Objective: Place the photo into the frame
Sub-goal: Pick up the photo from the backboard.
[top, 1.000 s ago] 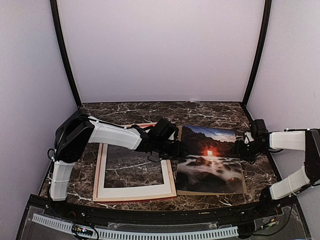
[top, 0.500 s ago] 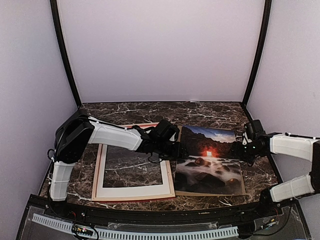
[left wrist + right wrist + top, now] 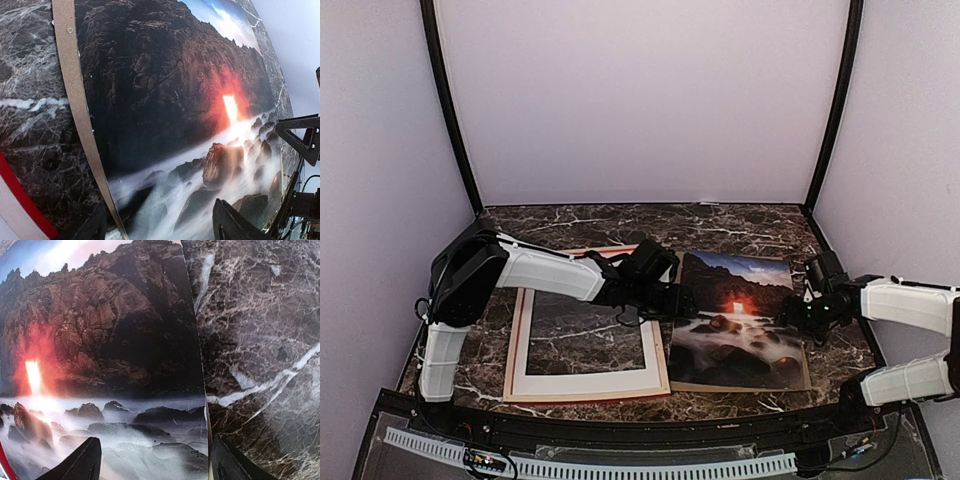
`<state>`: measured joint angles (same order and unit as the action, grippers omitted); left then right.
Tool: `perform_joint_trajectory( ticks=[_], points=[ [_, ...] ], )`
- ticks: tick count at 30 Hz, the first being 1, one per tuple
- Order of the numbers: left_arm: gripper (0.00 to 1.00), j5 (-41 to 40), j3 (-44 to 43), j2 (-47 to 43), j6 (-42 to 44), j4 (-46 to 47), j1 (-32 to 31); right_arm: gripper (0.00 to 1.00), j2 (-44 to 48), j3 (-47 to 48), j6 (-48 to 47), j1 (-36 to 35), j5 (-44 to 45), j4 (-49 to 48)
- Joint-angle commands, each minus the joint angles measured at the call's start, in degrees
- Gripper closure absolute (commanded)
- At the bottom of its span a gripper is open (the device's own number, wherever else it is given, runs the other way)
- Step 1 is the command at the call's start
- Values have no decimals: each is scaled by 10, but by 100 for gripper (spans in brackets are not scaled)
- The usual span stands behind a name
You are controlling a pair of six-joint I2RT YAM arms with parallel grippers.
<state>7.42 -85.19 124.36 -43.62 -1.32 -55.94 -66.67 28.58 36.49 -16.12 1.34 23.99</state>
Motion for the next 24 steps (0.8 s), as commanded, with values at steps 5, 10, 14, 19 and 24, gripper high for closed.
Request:
perform_joint_trajectory(
  ticks=[5,10,14,19,24],
  points=[
    [24,-2,20,-11,5,-40,-4,26,-4,-24,19,-11,-12,-21],
    [27,1,18,-4,1,-43,-4,28,3,-30,23,-12,-44,-37],
    [30,4,18,3,-2,-44,-4,30,10,-34,24,-12,-65,-57],
    [32,9,18,9,-4,-41,-4,34,3,-40,24,-12,-100,-86],
    [33,11,18,9,-4,-42,-4,37,5,-38,20,-12,-122,-106]
  ],
)
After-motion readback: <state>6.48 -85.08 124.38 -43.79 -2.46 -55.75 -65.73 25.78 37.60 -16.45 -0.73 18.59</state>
